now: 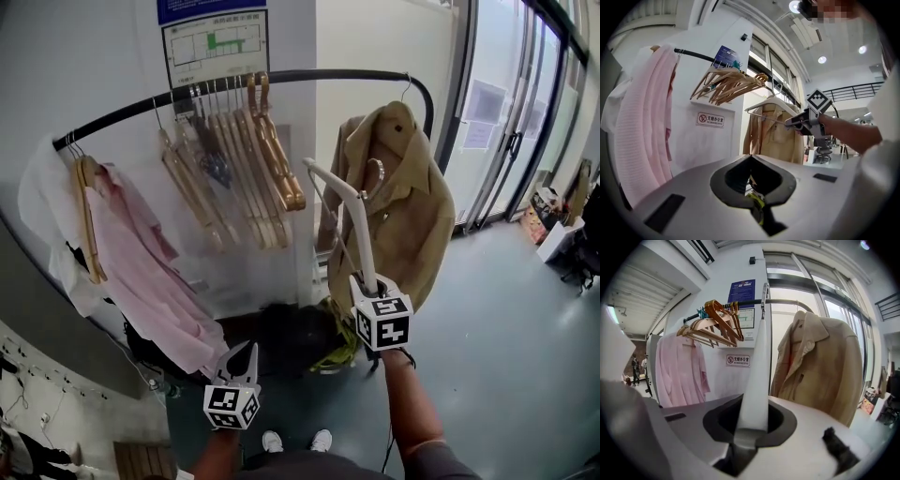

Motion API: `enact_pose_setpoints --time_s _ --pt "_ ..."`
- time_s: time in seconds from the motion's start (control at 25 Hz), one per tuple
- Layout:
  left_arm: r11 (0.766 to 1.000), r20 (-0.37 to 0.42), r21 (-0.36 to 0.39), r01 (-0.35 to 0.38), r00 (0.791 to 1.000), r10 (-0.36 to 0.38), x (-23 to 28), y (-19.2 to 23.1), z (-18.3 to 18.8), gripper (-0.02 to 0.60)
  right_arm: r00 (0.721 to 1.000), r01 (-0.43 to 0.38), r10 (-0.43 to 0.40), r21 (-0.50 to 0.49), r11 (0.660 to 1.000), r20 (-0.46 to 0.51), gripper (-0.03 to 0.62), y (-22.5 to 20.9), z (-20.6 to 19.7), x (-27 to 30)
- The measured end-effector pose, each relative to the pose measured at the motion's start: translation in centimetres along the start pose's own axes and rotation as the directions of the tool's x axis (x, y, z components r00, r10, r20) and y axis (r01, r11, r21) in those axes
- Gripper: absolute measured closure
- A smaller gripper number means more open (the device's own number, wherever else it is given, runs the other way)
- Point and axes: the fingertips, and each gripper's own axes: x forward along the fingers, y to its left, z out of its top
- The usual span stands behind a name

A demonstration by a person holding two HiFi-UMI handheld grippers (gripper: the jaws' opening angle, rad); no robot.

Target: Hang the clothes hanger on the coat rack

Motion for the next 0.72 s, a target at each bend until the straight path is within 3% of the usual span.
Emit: enact_pose_setpoints --time_s 0.24,0.52,0.72 --pt "1.0 -0.01 -0.011 -0.014 1.0 0.014 -1.1 1.7 -0.7 0.572 0.999 -0.035 0.034 -0.044 0.998 -0.032 0.528 -1.4 5.7 3.0" --pt "1.0 -0.008 0.001 -0.018 1.0 0.018 -2.6 3.0 -0.9 0.572 0.995 -0.087 0.086 -0.009 0.996 -0.042 0.528 -3.1 13.8 5.2" --pt "0.999 -0.009 -0.046 -0.004 1.0 0.004 -3.4 3.5 -1.2 0.572 0.998 -0.027 0.024 -0.051 0.998 -0.06 0.528 -5.6 17.7 5.9"
